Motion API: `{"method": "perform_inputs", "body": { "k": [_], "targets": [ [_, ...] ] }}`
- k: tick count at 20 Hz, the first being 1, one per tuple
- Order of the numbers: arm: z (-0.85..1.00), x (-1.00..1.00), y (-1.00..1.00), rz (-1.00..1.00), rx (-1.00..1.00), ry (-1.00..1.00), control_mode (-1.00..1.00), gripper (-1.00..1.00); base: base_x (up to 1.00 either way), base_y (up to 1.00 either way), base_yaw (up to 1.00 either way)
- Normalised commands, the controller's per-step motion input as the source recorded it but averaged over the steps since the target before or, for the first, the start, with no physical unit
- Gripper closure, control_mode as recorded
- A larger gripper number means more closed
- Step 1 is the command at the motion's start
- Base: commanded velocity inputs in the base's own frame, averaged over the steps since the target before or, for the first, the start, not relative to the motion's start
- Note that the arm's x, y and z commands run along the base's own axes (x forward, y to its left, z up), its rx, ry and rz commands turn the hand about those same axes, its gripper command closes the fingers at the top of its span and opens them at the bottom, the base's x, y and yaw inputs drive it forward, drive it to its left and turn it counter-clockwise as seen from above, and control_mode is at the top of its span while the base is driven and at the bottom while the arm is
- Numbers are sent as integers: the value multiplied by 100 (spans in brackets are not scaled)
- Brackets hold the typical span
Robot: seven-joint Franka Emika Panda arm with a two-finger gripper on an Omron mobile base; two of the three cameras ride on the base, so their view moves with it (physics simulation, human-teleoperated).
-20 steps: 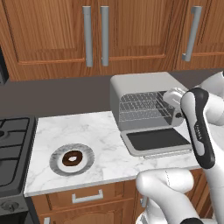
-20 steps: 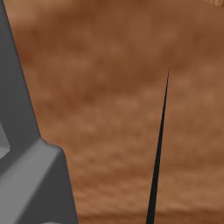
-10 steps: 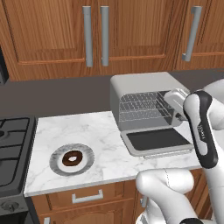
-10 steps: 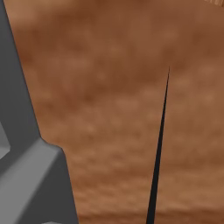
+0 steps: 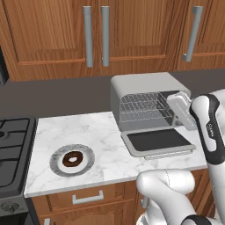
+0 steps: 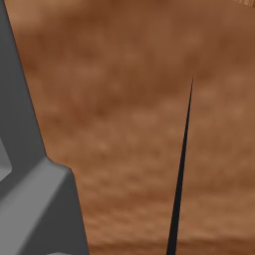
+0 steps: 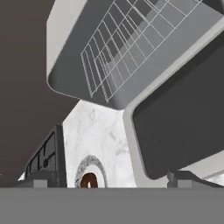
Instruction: Pick up the bagel from the plate, place it on the toaster oven rack, close the door, and set the timer.
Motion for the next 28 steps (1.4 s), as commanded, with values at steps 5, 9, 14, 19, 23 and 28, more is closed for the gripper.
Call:
{"method": "perform_inputs", "body": {
  "k": [5, 9, 14, 19, 23, 28],
  "targets": [
    [-20, 36, 0, -7, 3, 0, -100, -100, 0, 0, 0],
    [-22, 34, 0, -12, 5, 0, -100, -100, 0, 0, 0],
    [-20, 18, -1, -8, 12, -6, -100, -100, 0, 0, 0],
    [-20, 0, -5, -4, 14, -20, -100, -100, 0, 0, 0],
    [-14, 9, -6, -8, 14, -24, -100, -100, 0, 0, 0],
    [0, 32, -8, -5, 12, -5, -100, -100, 0, 0, 0]
  ]
}}
